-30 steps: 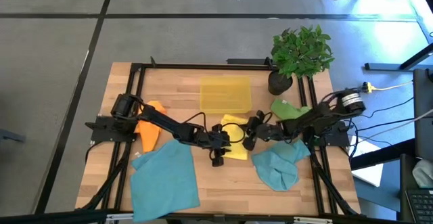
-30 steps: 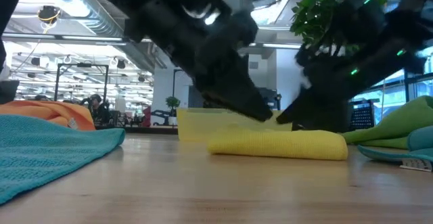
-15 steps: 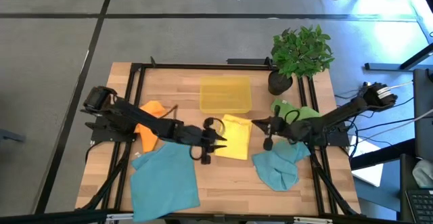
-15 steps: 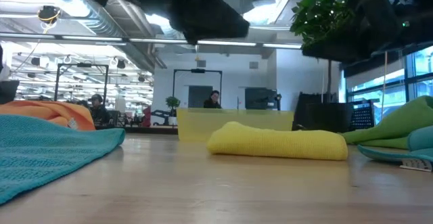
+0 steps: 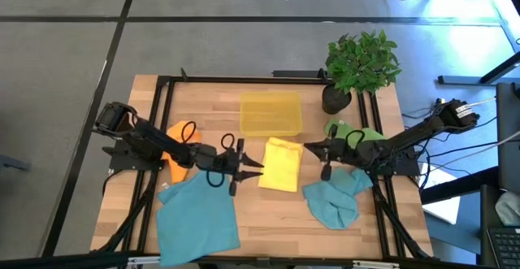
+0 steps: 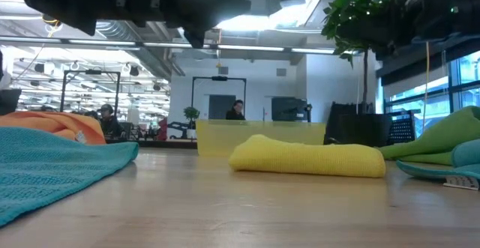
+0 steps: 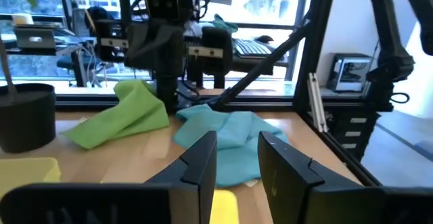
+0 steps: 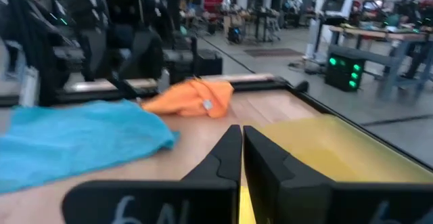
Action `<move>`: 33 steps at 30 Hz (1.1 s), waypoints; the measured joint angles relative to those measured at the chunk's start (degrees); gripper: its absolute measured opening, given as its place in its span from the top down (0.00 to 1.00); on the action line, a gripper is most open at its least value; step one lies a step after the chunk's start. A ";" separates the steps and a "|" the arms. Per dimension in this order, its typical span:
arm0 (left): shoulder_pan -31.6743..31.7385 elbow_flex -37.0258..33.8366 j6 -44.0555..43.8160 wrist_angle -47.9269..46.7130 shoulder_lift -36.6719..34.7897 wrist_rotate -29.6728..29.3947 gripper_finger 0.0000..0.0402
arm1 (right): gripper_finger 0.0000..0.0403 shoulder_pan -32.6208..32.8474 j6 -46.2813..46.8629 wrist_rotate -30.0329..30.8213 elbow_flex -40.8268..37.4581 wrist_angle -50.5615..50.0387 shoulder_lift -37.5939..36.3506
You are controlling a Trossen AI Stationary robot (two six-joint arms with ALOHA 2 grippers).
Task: Fold microfiber towels
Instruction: Fold the yellow microfiber towel
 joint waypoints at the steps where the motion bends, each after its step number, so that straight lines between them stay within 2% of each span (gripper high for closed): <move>1: -0.22 0.00 -0.02 -0.30 0.00 0.00 0.75 | 0.95 0.00 -0.19 -0.15 0.01 0.58 0.00; 7: -1.04 0.00 -0.37 -0.58 0.00 -0.26 0.75 | 0.95 0.00 -0.34 -1.66 0.01 2.42 0.00; 14: -0.97 0.00 -0.45 -0.68 0.00 -0.49 0.75 | 0.95 0.00 1.29 -2.07 0.01 -0.56 0.21; 20: -1.45 0.00 -1.49 -1.55 0.02 -0.58 0.75 | 0.95 0.00 2.24 -2.25 0.01 -1.04 4.13; 25: -2.04 0.00 -0.14 -1.47 0.02 -0.63 0.75 | 0.95 -0.31 -1.01 -2.27 0.01 3.28 7.44; 30: -1.77 0.00 4.84 -0.15 0.02 -6.20 0.75 | 0.95 -0.31 -4.63 -2.27 0.01 7.32 8.15; 33: -0.64 0.00 5.88 0.07 0.02 -6.86 0.75 | 0.95 -0.31 -6.39 -2.26 0.01 9.03 8.12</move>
